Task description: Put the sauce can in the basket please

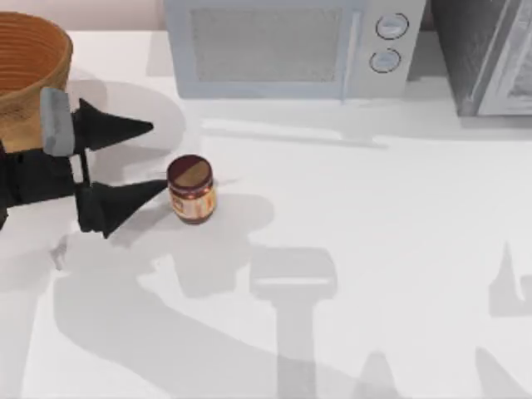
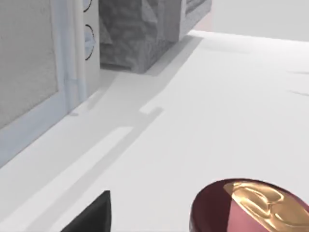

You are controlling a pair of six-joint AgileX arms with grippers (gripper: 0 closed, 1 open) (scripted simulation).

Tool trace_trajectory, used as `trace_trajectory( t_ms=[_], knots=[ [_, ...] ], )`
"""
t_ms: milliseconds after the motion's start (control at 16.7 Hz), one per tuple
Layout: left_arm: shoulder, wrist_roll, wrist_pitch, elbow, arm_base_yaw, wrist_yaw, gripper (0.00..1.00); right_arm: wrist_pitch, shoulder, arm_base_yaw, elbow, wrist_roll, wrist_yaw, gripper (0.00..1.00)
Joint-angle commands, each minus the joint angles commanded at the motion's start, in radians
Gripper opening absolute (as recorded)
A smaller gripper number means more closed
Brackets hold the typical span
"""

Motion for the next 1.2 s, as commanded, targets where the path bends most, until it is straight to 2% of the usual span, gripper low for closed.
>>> trace_trajectory(
  t_ms=[240,420,840,1200],
  knots=[
    [0.225,0.043,0.108,0.1,0.012,0.135,1.0,0.0,0.0,0.0,0.0,0.0,0.0,1.0],
    [0.296,0.059,0.142,0.132,0.016,0.179,1.0,0.0,0.0,0.0,0.0,0.0,0.0,1.0],
    [0.298,0.045,0.156,0.133,0.007,0.173,1.0,0.0,0.0,0.0,0.0,0.0,0.0,1.0],
    [0.332,-0.133,0.341,0.163,-0.081,0.084,1.0,0.0,0.0,0.0,0.0,0.0,0.0,1.0]
  ],
)
